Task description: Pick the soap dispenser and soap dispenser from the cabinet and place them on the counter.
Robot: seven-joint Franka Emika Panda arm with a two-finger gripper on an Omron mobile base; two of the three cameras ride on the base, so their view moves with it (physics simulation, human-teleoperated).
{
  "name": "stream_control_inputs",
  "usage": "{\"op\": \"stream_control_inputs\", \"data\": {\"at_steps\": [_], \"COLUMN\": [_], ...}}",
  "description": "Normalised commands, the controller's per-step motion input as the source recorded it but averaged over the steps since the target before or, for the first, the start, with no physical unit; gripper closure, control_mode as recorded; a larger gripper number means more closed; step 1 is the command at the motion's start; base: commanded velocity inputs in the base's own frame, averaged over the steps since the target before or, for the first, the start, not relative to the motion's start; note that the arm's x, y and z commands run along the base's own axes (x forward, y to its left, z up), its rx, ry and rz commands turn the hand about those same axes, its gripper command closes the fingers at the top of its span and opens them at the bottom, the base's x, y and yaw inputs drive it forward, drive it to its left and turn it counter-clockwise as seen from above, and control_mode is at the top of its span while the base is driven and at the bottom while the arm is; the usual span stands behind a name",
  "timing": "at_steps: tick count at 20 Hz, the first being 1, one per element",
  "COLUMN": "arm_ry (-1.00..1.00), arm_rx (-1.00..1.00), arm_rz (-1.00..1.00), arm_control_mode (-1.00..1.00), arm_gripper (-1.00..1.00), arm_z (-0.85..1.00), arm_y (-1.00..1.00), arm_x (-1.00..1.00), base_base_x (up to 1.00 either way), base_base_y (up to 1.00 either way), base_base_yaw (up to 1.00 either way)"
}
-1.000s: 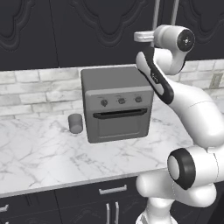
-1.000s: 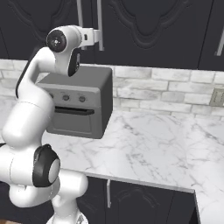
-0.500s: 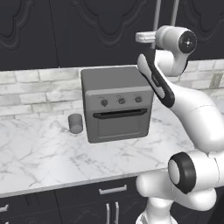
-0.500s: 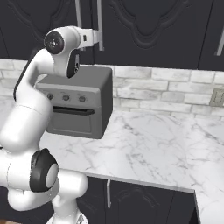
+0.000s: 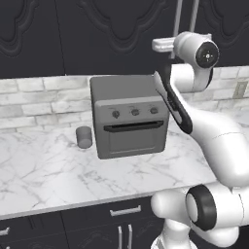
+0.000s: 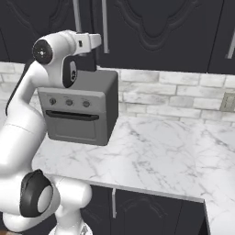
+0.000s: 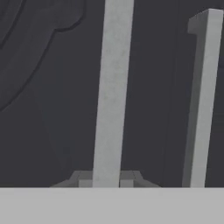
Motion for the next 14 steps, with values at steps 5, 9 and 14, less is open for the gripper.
{"op": "stream_control_inputs", "data": {"at_steps": [5,9,14], "arm_ry": [-0.01,0.0,0.0], "arm_rx": [-0.07,-0.05,-0.01], "arm_rz": [-0.06,-0.06,-0.08], "arm_control_mode": [-1.0,-1.0,-1.0], "arm_gripper": [1.0,1.0,1.0], "arm_z": [0.59,0.57,0.54], "arm_y": [-0.07,-0.11,-0.07], "arm_x": [-0.59,-0.65,-0.73], "base_base_x": [0.0,0.0,0.0], "base_base_y": [0.0,0.0,0.0], "base_base_yaw": [0.0,0.0,0.0]}}
